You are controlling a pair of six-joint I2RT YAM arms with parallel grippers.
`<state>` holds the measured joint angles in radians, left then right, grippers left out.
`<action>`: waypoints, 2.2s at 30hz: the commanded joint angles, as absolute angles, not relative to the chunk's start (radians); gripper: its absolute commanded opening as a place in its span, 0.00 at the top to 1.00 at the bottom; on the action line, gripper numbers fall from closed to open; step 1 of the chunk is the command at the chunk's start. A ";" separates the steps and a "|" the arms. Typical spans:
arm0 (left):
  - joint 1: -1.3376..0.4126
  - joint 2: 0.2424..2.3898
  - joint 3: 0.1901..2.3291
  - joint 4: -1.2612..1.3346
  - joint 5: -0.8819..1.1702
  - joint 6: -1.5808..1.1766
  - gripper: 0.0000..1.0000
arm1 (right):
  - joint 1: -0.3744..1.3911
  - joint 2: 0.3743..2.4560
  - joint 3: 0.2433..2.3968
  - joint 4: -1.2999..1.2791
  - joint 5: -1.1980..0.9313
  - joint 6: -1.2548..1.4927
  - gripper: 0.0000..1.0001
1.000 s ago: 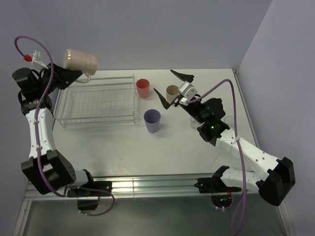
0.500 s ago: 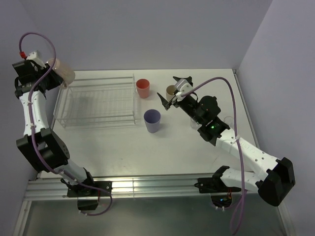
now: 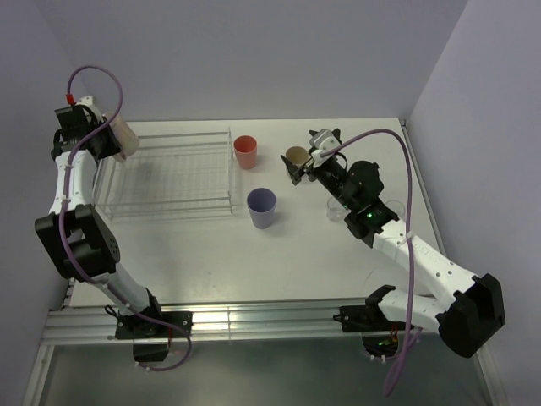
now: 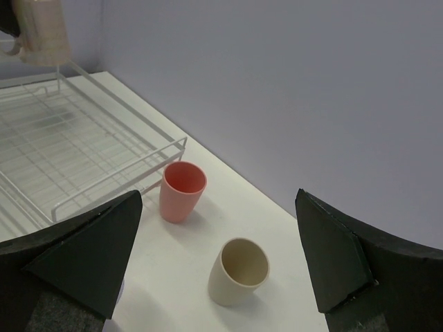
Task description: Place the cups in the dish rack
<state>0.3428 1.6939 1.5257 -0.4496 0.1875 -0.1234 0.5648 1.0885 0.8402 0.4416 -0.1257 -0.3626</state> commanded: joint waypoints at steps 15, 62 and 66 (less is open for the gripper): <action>0.307 1.778 1.578 -0.319 0.057 -0.046 1.00 | 0.531 1.094 0.827 0.468 -0.161 -0.331 0.00; 0.318 1.784 1.428 -0.287 0.090 -0.031 0.61 | 0.523 1.154 0.934 0.388 -0.198 -0.334 0.00; 0.318 1.740 1.408 -0.302 0.097 -0.022 0.40 | 0.523 1.150 0.954 0.367 -0.195 -0.330 0.00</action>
<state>0.3126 1.8320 1.4185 -0.3103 0.0826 -0.0189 0.5293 1.1610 0.8963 0.3691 -0.1932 -0.3370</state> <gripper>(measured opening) 0.532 0.998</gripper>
